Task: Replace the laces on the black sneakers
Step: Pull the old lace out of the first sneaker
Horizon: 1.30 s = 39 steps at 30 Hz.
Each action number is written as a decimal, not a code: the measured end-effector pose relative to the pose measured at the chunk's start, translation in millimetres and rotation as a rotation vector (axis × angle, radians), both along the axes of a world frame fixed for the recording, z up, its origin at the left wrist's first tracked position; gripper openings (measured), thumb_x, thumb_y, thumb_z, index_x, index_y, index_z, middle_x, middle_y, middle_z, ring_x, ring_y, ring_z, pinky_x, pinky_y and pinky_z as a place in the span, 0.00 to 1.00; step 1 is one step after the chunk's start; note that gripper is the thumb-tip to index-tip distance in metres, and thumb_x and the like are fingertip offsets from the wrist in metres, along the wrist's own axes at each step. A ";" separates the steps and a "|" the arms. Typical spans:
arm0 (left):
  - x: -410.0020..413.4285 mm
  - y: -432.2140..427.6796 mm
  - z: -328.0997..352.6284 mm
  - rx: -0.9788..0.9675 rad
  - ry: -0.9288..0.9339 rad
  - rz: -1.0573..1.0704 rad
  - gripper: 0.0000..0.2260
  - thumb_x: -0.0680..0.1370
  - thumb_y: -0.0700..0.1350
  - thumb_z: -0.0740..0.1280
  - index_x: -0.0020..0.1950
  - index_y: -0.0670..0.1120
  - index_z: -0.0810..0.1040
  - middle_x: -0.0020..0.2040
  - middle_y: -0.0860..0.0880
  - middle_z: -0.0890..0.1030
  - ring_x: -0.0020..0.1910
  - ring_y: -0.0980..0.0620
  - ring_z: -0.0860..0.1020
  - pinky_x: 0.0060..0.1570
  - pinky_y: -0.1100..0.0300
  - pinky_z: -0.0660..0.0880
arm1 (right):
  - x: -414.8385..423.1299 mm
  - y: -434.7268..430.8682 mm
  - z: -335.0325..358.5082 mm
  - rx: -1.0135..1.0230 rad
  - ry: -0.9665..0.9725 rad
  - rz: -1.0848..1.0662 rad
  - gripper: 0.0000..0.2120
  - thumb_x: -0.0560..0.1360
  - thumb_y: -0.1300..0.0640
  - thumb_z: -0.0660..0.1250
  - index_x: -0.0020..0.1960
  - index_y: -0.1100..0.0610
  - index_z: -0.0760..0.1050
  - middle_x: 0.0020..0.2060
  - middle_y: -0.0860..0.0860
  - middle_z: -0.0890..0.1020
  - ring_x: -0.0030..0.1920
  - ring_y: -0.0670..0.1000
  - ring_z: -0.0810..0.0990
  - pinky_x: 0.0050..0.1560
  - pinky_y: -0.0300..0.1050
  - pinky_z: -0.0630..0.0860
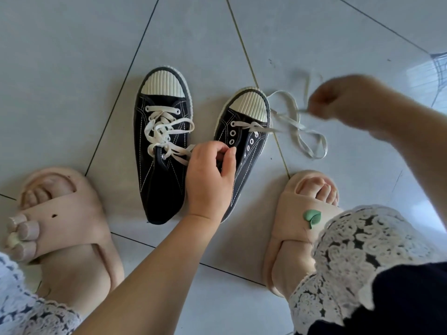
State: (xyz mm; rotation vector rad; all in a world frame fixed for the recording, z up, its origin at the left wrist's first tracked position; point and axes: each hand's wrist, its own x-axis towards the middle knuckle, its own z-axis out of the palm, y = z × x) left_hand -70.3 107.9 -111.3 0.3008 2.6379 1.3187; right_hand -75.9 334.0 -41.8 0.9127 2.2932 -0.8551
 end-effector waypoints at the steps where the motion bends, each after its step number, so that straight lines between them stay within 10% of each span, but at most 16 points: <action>1: -0.4 -0.1 0.0 0.000 0.001 -0.002 0.06 0.74 0.41 0.66 0.41 0.38 0.76 0.37 0.51 0.71 0.38 0.60 0.65 0.43 0.72 0.61 | 8.8 -5.1 -0.6 -0.130 -0.112 0.072 0.08 0.70 0.62 0.70 0.36 0.51 0.78 0.35 0.48 0.79 0.42 0.48 0.75 0.40 0.39 0.68; 5: -0.2 0.2 1.4 0.003 0.002 -0.015 0.06 0.74 0.40 0.66 0.40 0.38 0.76 0.37 0.51 0.71 0.38 0.57 0.67 0.42 0.70 0.61 | 24.1 -26.7 -6.4 -0.291 -0.426 0.422 0.04 0.70 0.52 0.71 0.39 0.43 0.80 0.36 0.39 0.82 0.40 0.37 0.79 0.41 0.34 0.65; 9: -0.2 -0.2 1.9 -0.012 -0.002 -0.011 0.07 0.75 0.41 0.66 0.40 0.38 0.76 0.36 0.51 0.72 0.38 0.57 0.67 0.42 0.70 0.61 | 11.2 -36.0 -24.5 0.135 0.024 0.280 0.05 0.74 0.55 0.67 0.47 0.49 0.81 0.37 0.44 0.77 0.42 0.44 0.74 0.43 0.37 0.65; 14: -0.5 0.3 2.3 -0.022 0.010 -0.015 0.07 0.74 0.41 0.66 0.41 0.38 0.76 0.37 0.51 0.71 0.38 0.51 0.69 0.42 0.69 0.61 | -13.6 -53.7 -26.7 0.044 0.302 0.123 0.06 0.72 0.57 0.67 0.46 0.50 0.81 0.32 0.37 0.74 0.39 0.41 0.74 0.39 0.23 0.66; 18: -0.8 0.3 1.6 -0.021 0.007 -0.014 0.07 0.75 0.42 0.66 0.41 0.38 0.76 0.37 0.52 0.71 0.38 0.52 0.69 0.42 0.70 0.61 | -17.9 -70.3 -33.1 0.126 0.206 0.295 0.05 0.73 0.53 0.67 0.47 0.50 0.81 0.41 0.46 0.80 0.50 0.51 0.77 0.49 0.44 0.75; 24: -1.5 0.7 2.4 -0.019 -0.002 -0.006 0.07 0.74 0.41 0.67 0.40 0.38 0.76 0.36 0.52 0.71 0.38 0.52 0.68 0.41 0.70 0.61 | -22.5 -80.6 -30.9 0.322 0.064 0.529 0.09 0.74 0.53 0.63 0.46 0.56 0.80 0.43 0.53 0.81 0.46 0.56 0.79 0.42 0.44 0.71; 31: -0.9 1.6 3.2 -0.028 -0.012 -0.013 0.06 0.74 0.40 0.67 0.41 0.38 0.76 0.37 0.51 0.71 0.38 0.52 0.68 0.42 0.72 0.61 | -34.4 -48.3 -1.7 -0.650 0.176 -0.490 0.11 0.75 0.62 0.61 0.34 0.60 0.73 0.25 0.51 0.77 0.27 0.49 0.77 0.42 0.46 0.79; 39: -1.1 0.6 2.7 -0.020 -0.010 -0.024 0.05 0.74 0.40 0.66 0.41 0.38 0.76 0.37 0.53 0.71 0.38 0.60 0.65 0.42 0.70 0.61 | -28.4 20.8 37.9 -0.574 0.409 -0.704 0.11 0.75 0.59 0.62 0.34 0.54 0.70 0.20 0.43 0.66 0.21 0.42 0.58 0.20 0.32 0.57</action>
